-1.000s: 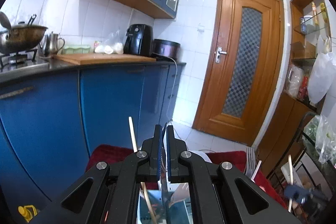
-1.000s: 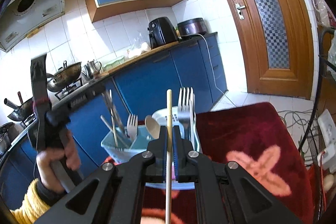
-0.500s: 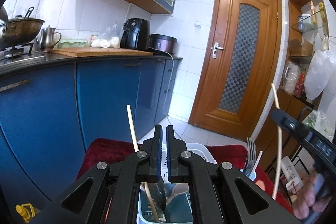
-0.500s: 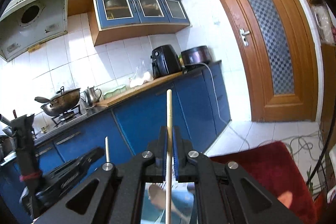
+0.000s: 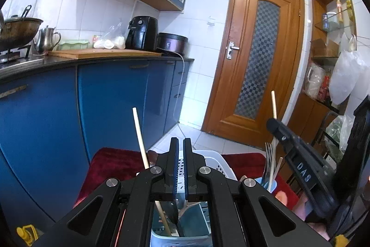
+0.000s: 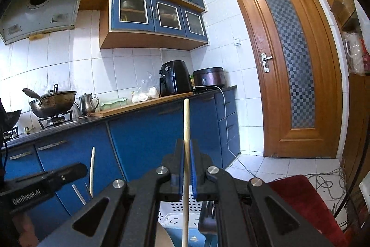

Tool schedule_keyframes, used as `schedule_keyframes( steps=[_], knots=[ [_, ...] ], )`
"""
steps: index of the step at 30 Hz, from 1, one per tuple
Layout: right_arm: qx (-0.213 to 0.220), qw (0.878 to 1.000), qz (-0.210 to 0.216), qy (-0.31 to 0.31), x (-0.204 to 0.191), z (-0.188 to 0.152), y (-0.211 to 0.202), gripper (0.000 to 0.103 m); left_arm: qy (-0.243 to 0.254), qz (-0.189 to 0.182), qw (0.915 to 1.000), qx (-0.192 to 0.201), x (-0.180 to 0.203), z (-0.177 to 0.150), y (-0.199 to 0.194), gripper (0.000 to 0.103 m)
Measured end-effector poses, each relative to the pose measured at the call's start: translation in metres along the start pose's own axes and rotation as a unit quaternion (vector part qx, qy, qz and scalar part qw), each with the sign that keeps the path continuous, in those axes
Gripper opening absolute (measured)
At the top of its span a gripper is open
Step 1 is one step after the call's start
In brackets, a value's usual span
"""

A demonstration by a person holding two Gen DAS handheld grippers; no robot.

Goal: Organize utensils
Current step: 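Lower the tongs and chopstick into the caddy and open both tools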

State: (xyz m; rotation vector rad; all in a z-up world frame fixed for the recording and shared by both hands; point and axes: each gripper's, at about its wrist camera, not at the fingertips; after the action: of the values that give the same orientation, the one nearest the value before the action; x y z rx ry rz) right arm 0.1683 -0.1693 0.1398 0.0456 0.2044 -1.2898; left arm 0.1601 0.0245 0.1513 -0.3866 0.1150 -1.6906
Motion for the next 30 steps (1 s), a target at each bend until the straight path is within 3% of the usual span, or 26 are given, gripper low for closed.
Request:
schedule_keyframes(
  steps=[8,16,20,23,27,30],
  knots=[
    [0.020,0.999,-0.015,-0.033,-0.005,0.001,0.001,0.007,-0.009,-0.005,0.9999,-0.001,0.000,-0.001,-0.002,0.003],
    [-0.026,0.999,0.001,-0.020,-0.001,-0.012,-0.002,0.008,-0.010,-0.003,0.9998,-0.017,0.000,-0.004,0.000,0.004],
    [-0.042,0.999,0.022,0.006,0.003,-0.009,-0.010,0.022,-0.014,-0.007,0.9995,-0.028,0.001,-0.004,-0.001,0.008],
    [-0.044,0.998,0.034,0.020,0.004,-0.001,-0.020,0.028,-0.014,-0.009,0.9993,-0.033,0.002,-0.002,-0.006,0.015],
    [-0.044,0.998,0.044,0.028,0.002,0.012,-0.038,0.031,-0.007,-0.009,0.9997,-0.022,0.007,0.002,-0.022,0.035],
    [-0.051,0.997,0.048,0.031,-0.001,0.019,-0.052,0.033,0.001,-0.007,0.9998,-0.016,0.011,0.005,-0.037,0.040]
  ],
)
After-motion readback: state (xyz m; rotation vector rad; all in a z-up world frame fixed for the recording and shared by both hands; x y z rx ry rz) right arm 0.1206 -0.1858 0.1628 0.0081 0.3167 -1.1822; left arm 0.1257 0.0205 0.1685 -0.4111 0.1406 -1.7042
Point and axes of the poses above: each gripper's, at about its wrist camera, not at the fingertips, and y roughly the way its jaws point, x to its right, z to its top, and after that the axes turned 3 degrees about x, right-handed
